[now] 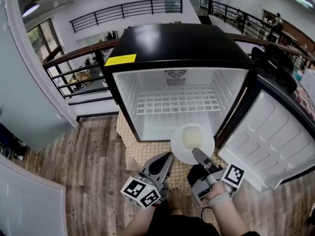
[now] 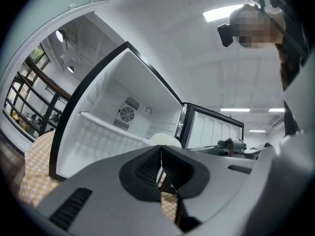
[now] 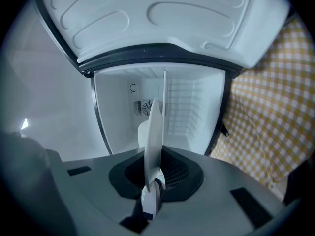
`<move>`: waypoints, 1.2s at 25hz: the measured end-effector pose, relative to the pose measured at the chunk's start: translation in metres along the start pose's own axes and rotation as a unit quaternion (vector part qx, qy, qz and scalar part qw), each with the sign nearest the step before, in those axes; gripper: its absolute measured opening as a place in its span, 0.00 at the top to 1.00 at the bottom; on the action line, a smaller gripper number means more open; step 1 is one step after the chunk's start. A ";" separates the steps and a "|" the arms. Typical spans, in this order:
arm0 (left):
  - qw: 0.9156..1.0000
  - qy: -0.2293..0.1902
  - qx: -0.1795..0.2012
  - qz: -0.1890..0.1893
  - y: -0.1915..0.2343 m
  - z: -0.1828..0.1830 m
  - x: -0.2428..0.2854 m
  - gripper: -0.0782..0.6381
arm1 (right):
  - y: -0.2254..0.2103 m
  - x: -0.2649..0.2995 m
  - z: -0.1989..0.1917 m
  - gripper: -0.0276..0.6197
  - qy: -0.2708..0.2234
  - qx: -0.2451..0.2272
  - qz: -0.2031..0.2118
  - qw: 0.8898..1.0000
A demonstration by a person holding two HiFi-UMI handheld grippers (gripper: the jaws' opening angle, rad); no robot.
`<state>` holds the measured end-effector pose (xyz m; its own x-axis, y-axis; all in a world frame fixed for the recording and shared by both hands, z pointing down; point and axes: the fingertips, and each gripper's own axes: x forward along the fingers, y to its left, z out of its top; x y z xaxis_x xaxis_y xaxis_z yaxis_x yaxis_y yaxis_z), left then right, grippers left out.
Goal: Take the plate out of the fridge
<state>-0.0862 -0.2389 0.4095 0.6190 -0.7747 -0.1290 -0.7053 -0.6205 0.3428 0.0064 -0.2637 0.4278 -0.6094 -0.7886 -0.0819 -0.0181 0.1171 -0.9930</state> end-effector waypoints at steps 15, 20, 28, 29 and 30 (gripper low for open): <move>1.000 0.001 0.007 0.020 -0.026 -0.011 -0.032 0.88 | -0.012 -0.042 -0.026 0.88 0.027 0.008 0.001 1.000; 1.000 -0.004 0.009 0.020 -0.029 -0.007 -0.039 0.88 | -0.012 -0.047 -0.031 0.88 0.029 0.003 0.005 1.000; 1.000 -0.005 0.008 0.016 -0.033 -0.011 -0.053 0.88 | -0.012 -0.062 -0.045 0.88 0.027 0.001 0.017 0.999; 1.000 -0.005 0.008 0.015 -0.035 -0.011 -0.055 0.88 | -0.013 -0.065 -0.046 0.88 0.026 0.001 0.016 1.000; 1.000 -0.005 0.008 0.014 -0.036 -0.011 -0.057 0.88 | -0.014 -0.068 -0.048 0.88 0.024 0.001 0.015 1.000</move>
<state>-0.0921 -0.1713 0.4142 0.5956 -0.7929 -0.1288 -0.7277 -0.6005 0.3314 0.0100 -0.1825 0.4515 -0.6475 -0.7543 -0.1082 0.0025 0.1399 -0.9902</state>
